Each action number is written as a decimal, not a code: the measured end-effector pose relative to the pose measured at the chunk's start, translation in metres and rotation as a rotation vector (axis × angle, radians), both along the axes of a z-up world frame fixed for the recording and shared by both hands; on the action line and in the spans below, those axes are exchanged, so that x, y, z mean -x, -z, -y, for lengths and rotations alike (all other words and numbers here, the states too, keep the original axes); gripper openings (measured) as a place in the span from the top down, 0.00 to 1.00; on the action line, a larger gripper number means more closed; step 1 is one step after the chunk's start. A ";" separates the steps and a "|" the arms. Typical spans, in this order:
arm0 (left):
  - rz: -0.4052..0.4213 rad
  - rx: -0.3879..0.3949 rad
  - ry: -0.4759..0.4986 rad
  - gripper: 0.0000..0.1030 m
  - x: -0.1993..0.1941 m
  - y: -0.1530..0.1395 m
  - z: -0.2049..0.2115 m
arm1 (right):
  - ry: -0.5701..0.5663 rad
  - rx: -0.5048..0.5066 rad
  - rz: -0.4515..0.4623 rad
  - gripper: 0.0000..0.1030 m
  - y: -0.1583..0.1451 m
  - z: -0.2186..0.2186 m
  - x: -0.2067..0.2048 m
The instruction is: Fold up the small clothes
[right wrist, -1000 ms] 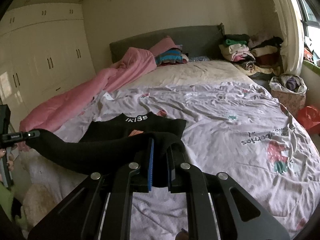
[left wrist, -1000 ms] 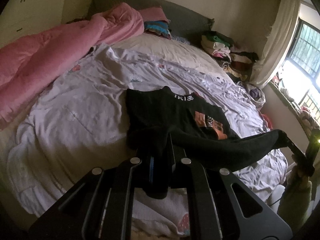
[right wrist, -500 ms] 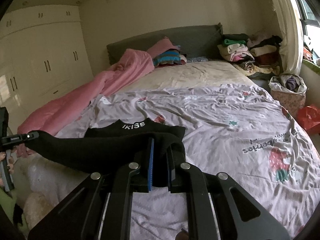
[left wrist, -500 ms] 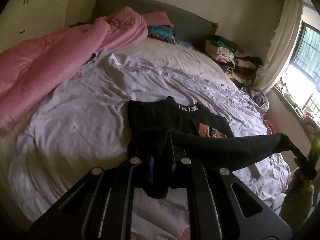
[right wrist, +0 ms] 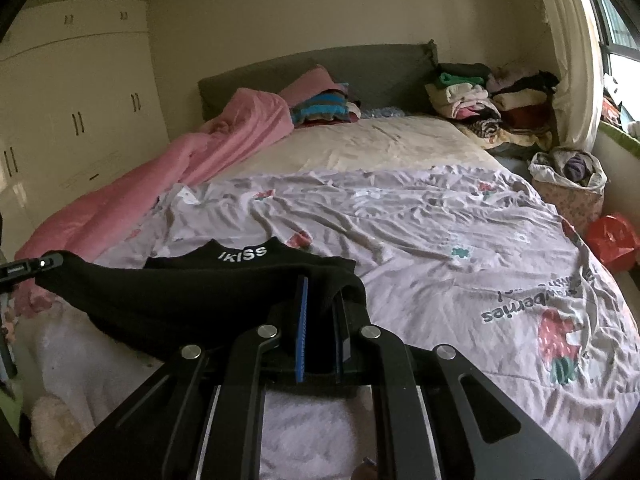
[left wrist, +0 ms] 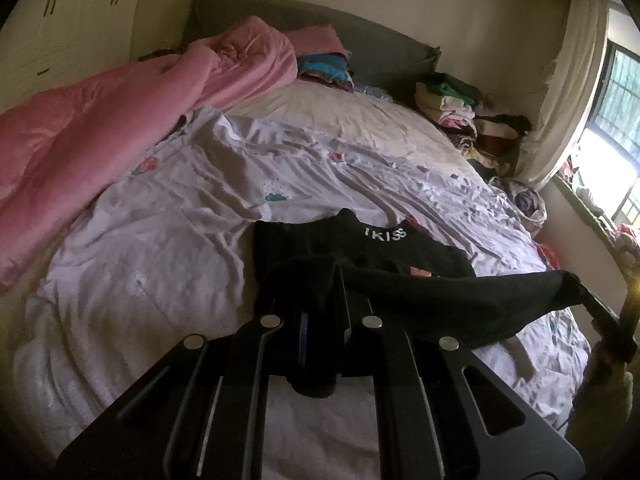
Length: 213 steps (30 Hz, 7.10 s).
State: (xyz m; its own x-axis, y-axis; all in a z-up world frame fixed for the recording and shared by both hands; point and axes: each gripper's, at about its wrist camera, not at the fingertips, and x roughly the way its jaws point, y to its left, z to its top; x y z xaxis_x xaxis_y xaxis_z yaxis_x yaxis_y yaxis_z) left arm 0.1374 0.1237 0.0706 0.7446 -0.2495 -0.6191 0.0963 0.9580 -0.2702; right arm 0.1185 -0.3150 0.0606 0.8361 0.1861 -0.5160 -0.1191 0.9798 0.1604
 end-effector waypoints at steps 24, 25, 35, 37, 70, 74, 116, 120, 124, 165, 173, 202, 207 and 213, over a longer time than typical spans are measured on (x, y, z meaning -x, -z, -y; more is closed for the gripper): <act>-0.066 -0.048 -0.065 0.97 -0.083 0.044 0.005 | 0.058 0.044 -0.128 0.91 0.053 -0.003 -0.100; -0.070 -0.055 -0.070 0.97 -0.086 0.048 0.006 | 0.060 0.042 -0.132 0.91 0.055 -0.003 -0.101; -0.067 -0.075 -0.093 0.94 -0.088 0.061 0.016 | 0.080 0.077 -0.151 0.75 0.073 -0.013 -0.103; -0.068 -0.066 -0.096 0.88 -0.088 0.062 0.014 | 0.095 0.074 -0.147 0.71 0.074 -0.011 -0.102; -0.134 -0.328 0.045 0.50 -0.070 0.117 0.071 | -0.077 0.193 -0.290 0.82 0.129 -0.067 -0.097; -0.160 -0.318 0.026 0.50 -0.091 0.123 0.067 | -0.070 0.142 -0.300 0.84 0.136 -0.062 -0.118; -0.087 -0.109 -0.112 0.97 -0.130 0.110 -0.016 | 0.063 0.083 -0.179 0.93 0.097 -0.019 -0.175; -0.113 -0.154 -0.106 0.96 -0.133 0.122 -0.012 | 0.082 0.093 -0.227 0.92 0.120 -0.019 -0.182; -0.110 -0.189 -0.103 0.92 -0.130 0.124 -0.006 | 0.103 0.102 -0.233 0.92 0.125 -0.020 -0.180; -0.169 -0.197 -0.039 0.45 -0.066 0.123 0.020 | -0.093 0.126 -0.282 0.33 0.136 -0.072 -0.065; -0.208 -0.210 -0.030 0.42 -0.059 0.135 0.021 | -0.075 0.117 -0.296 0.33 0.138 -0.069 -0.057; -0.204 -0.235 -0.020 0.28 -0.014 0.127 0.029 | -0.042 0.084 -0.265 0.09 0.124 -0.077 -0.023; -0.185 -0.243 -0.019 0.20 -0.007 0.122 0.031 | -0.055 0.103 -0.235 0.06 0.115 -0.088 -0.016; -0.183 -0.253 -0.030 0.10 0.000 0.118 0.033 | -0.076 0.121 -0.212 0.04 0.106 -0.103 -0.008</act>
